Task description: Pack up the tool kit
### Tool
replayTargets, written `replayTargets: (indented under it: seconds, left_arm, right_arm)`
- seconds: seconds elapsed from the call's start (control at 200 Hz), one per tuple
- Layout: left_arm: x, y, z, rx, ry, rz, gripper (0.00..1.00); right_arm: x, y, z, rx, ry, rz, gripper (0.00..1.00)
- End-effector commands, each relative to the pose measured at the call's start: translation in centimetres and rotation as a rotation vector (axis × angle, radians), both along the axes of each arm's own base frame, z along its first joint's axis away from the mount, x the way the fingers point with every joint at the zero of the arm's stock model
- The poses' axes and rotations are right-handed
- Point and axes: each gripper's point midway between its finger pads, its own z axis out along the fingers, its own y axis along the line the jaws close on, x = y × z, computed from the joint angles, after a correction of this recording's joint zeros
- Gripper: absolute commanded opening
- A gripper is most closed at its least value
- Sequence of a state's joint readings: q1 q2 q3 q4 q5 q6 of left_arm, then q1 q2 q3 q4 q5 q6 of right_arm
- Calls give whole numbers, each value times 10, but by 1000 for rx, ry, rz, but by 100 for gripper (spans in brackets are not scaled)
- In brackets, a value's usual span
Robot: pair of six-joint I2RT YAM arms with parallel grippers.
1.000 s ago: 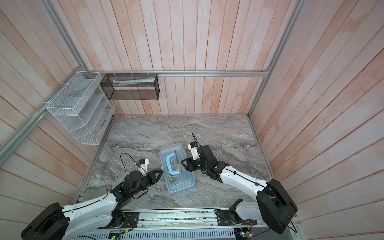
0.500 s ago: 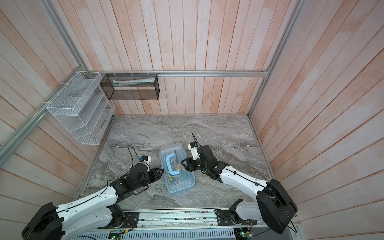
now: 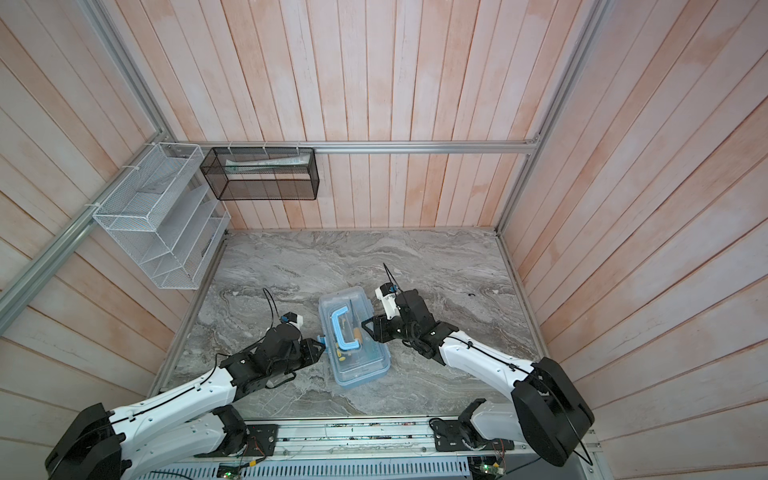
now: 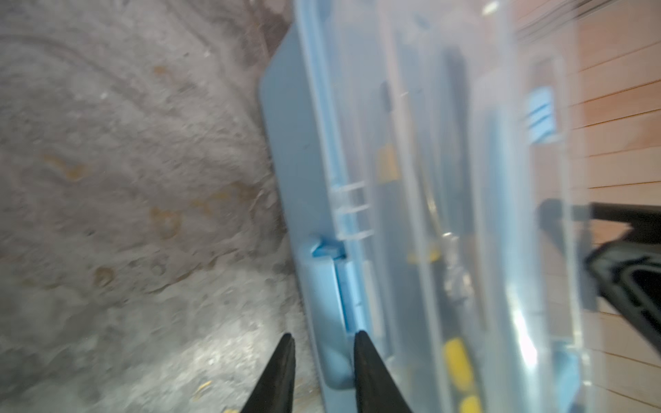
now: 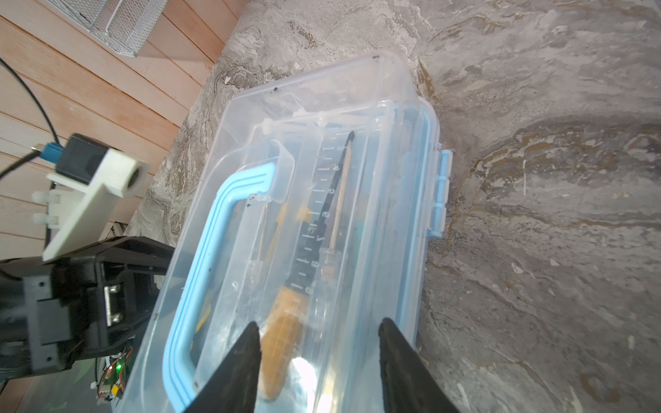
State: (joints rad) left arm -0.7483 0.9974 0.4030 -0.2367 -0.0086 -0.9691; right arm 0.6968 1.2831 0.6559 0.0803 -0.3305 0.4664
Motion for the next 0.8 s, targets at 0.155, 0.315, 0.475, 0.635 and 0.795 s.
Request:
replayTargets:
  seconds: [0.155, 0.315, 0.475, 0.635, 0.795]
  left_arm:
    - [-23, 37, -38, 162, 119, 63, 31]
    - [-8, 22, -31, 166, 12, 12, 40]
    - [-18, 9, -24, 221, -90, -61, 68]
    - [-31, 4, -34, 218, -155, -100, 82]
    - [-23, 9, -49, 243, -196, -61, 86]
  right_arm:
    - [-25, -1, -32, -69, 122, 82, 50]
    - [-24, 1, -31, -69, 119, 88, 50]
    - [-23, 2, -30, -69, 112, 86, 50]
    - [-23, 3, -32, -66, 122, 91, 50]
    - [-24, 3, -33, -65, 126, 89, 50]
